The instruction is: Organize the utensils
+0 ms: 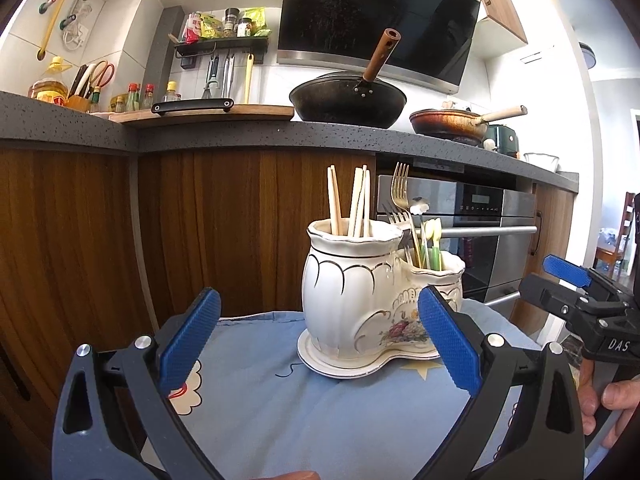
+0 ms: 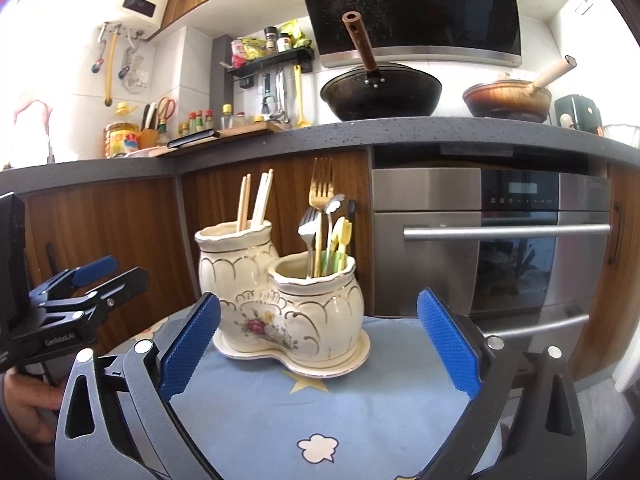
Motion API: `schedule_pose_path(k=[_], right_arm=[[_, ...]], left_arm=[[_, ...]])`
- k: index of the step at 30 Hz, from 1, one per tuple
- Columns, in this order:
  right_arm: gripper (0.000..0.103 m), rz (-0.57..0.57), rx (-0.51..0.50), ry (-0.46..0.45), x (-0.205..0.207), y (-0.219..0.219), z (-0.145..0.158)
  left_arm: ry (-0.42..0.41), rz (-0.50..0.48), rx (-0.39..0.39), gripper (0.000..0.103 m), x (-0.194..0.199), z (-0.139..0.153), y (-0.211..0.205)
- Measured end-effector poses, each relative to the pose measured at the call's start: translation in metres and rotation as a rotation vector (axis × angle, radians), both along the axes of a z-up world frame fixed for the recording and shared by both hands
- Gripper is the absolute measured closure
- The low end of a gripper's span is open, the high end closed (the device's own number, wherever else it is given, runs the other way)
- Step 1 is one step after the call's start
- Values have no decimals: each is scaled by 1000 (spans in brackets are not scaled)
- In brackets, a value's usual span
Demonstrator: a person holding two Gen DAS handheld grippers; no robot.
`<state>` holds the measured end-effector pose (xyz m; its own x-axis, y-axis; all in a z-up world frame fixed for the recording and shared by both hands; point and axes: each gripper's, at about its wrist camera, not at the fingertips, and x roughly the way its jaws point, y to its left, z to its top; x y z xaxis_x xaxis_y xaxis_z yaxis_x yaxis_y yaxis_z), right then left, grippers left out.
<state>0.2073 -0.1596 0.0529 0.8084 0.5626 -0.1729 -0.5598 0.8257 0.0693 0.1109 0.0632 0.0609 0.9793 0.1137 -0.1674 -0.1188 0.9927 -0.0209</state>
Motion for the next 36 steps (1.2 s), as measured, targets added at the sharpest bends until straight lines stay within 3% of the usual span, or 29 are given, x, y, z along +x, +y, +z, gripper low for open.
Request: schedule_pose_path(k=[8, 36], right_arm=[[5, 13, -19, -38, -8, 4, 1], [5, 18, -19, -43, -10, 5, 2]], left_arm=[[15, 10, 0, 5, 3, -1, 0], [18, 8, 5, 5, 3, -2, -1]])
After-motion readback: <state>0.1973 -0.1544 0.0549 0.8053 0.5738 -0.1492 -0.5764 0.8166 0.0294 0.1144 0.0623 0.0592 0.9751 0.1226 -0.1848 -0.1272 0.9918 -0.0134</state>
